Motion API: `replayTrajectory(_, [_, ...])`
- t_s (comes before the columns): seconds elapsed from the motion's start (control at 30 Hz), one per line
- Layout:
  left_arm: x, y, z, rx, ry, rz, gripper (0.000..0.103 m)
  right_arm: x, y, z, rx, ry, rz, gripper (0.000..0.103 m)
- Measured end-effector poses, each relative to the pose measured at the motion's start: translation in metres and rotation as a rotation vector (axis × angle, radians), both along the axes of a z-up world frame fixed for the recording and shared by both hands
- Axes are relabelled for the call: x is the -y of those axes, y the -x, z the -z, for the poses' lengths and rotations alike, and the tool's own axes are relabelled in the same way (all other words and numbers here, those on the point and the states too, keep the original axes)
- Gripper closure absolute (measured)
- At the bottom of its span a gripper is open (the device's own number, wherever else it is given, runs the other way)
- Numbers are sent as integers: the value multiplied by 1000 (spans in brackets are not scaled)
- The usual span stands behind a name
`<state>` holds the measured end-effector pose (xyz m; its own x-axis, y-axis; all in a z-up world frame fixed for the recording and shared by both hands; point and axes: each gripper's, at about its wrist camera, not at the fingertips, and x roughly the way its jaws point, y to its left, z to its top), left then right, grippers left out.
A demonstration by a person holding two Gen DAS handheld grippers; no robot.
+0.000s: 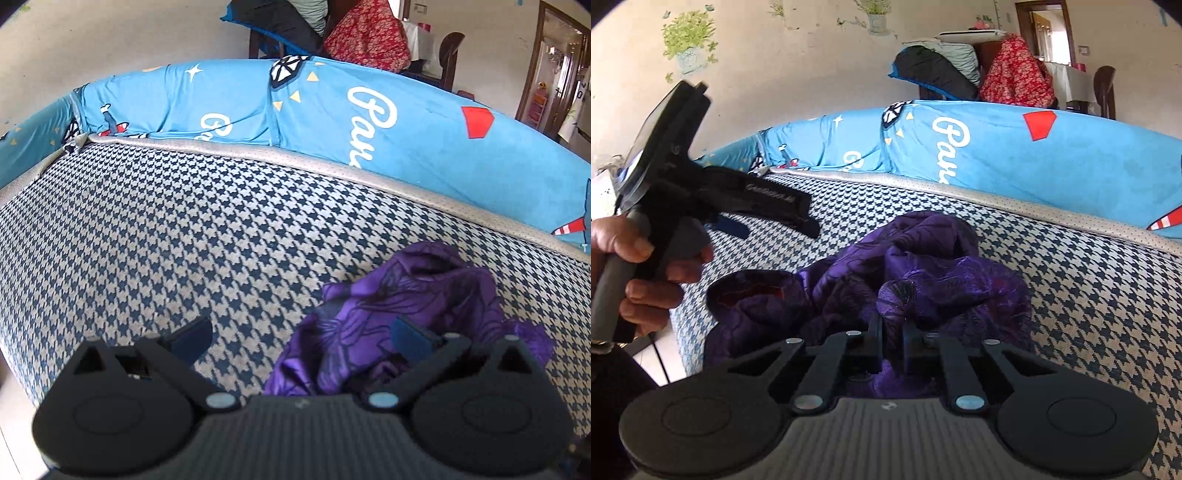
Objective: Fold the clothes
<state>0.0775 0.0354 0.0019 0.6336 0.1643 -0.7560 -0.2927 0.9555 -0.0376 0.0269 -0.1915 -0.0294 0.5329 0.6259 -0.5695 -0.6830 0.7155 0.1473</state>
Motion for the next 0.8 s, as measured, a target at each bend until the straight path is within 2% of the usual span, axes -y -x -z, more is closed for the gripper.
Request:
replayTrajectory(0.3, [41, -19, 8, -6, 54, 65, 0, -22, 37, 15, -16, 63, -201, 92])
replayTrajectory(0.43, [55, -29, 17, -24, 42, 84, 0, -25, 47, 20, -24, 83, -261, 92])
replayTrajectory(0.53, [58, -37, 28, -69, 31, 62, 0, -25, 52, 21, -8, 104, -283, 91])
replayTrajectory(0.67, [42, -41, 52, -192, 25, -16, 0, -7, 45, 3, 16, 45, -256, 89])
replayTrajectory(0.73, [28, -41, 61, -230, 33, -41, 0, 6, 38, -8, 29, 7, -218, 88])
replayTrajectory(0.8, [20, -40, 69, -261, 8, -54, 0, 19, 30, -17, 37, -29, -171, 86])
